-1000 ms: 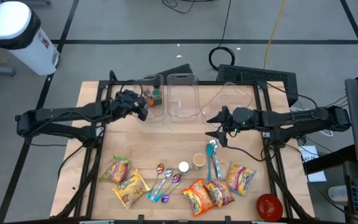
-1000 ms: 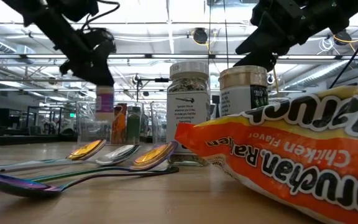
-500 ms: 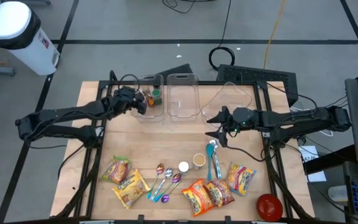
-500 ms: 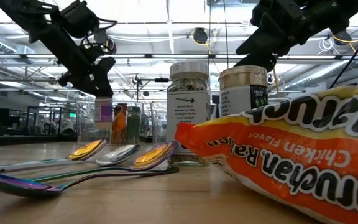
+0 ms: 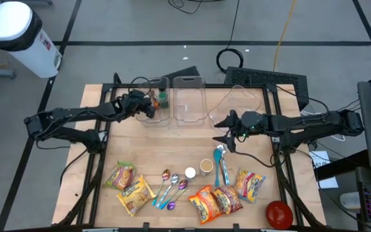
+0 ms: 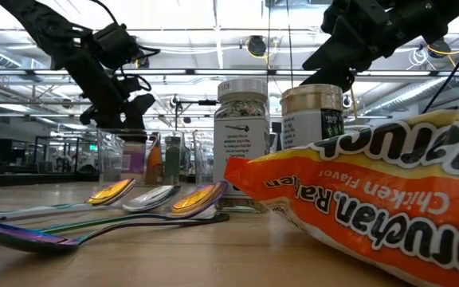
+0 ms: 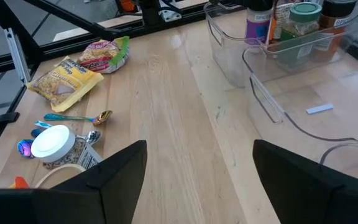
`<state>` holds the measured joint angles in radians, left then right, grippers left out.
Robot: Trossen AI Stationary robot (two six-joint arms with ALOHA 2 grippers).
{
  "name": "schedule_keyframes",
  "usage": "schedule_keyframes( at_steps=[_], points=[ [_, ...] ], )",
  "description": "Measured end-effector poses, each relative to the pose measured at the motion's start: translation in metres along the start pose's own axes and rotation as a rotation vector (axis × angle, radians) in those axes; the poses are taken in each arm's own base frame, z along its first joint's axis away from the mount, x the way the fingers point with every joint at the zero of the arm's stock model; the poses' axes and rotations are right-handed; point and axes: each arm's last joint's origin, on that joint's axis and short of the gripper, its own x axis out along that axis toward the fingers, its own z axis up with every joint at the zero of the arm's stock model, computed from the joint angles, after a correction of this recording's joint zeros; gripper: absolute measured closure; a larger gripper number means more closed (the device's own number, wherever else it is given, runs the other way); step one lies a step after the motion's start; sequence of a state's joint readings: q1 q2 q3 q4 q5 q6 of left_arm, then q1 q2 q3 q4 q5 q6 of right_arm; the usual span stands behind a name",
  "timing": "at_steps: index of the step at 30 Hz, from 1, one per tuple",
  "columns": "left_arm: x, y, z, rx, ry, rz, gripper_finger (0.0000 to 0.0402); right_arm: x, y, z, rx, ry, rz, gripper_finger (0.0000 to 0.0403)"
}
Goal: Pick & Place Food Item
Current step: Put the purple seasoning bottle into the left transparent bin, then put the gold seasoning bottle into the left transparent bin
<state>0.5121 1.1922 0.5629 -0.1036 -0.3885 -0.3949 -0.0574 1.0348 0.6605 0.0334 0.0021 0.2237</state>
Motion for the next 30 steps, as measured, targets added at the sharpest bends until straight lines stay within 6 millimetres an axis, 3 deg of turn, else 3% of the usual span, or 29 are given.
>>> schedule_keyframes(
  at_steps=[4, 10, 14, 23, 30],
  points=[
    [0.0, 0.0, 0.0, 0.014, -0.003, 0.013, 0.0181, 0.0, 0.0, 0.0, 0.0, 0.0, 0.0, 0.0119],
    [0.0, 0.0, 0.0, 0.031, -0.006, 0.013, 0.0062, 0.0, 0.0, 0.0, 0.0, 0.001, 0.003, 0.0119],
    [0.0, 0.0, 0.001, 0.034, -0.009, 0.01, 0.0013, 0.0, 0.0, 0.0, 0.0, 0.002, 0.005, 0.0119],
    [-0.015, 0.003, 0.009, 0.029, -0.07, -0.027, 0.004, -0.001, 0.021, -0.009, -0.095, 0.065, 0.154, 0.0119],
    [-0.027, 0.005, 0.016, -0.025, -0.132, -0.055, 0.0053, 0.0, 0.037, -0.041, -0.169, 0.068, 0.255, 0.0119]
  ],
)
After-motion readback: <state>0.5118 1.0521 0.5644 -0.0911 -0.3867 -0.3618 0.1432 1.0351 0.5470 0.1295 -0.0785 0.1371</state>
